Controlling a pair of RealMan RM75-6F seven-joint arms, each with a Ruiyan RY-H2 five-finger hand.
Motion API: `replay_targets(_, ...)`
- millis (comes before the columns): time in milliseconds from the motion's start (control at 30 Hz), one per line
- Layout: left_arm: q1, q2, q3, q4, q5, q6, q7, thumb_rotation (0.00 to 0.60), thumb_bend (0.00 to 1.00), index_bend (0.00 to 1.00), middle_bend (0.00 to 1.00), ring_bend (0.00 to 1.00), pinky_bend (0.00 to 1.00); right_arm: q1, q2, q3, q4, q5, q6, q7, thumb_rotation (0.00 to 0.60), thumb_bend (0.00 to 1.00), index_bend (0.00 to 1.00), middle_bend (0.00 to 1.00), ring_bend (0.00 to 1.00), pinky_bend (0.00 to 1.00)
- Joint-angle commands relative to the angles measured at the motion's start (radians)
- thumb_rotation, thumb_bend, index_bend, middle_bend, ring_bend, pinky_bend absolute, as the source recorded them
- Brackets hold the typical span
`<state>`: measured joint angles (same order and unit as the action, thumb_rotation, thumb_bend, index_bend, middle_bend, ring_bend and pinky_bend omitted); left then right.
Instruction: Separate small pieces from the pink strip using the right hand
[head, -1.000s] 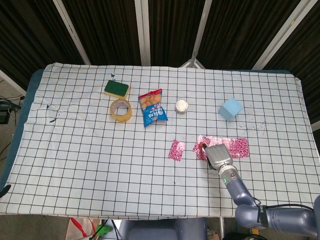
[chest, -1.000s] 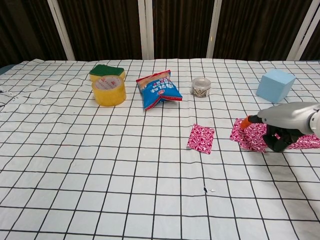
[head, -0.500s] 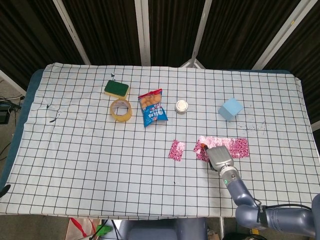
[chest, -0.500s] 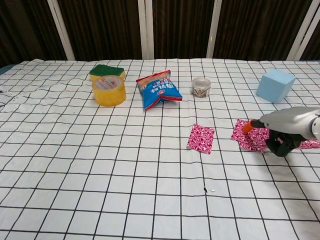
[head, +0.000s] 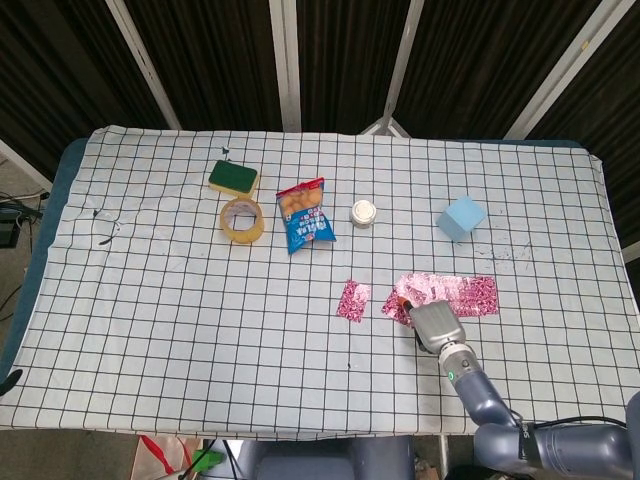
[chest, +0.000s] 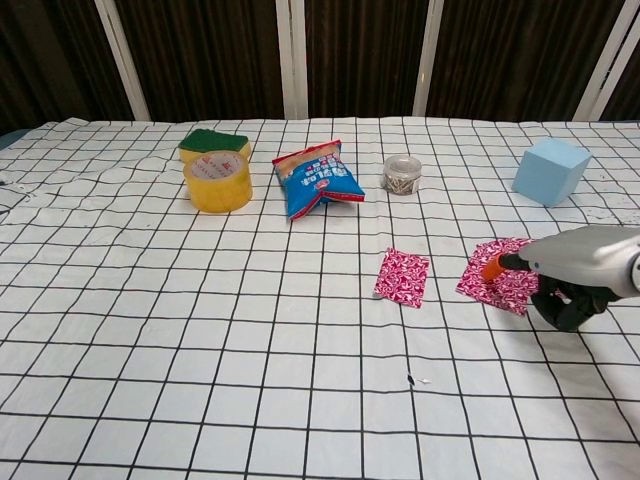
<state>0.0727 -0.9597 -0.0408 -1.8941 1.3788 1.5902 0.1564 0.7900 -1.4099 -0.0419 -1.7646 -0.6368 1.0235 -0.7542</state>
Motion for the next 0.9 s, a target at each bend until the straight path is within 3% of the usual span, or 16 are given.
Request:
replay_targets(33, -0.001, 0.000, 0.000, 0.001, -0.001, -0.001, -0.001, 0.600, 0.26, 0.16, 0.00, 0.00, 0.06, -0.004, 0.000, -0.007, -0.011, -0.006, 0.010, -0.005, 0.600, 0.76, 0.17, 0.80, 0.79, 0.49)
replay_targets(900, 0.000, -0.001, 0.004, -0.003, 0.005, 0.001, 0.006, 0.600, 0.26, 0.16, 0.00, 0.00, 0.06, -0.074, 0.075, -0.101, -0.153, -0.132, 0.092, -0.022, 0.600, 0.76, 0.19, 0.80, 0.79, 0.49)
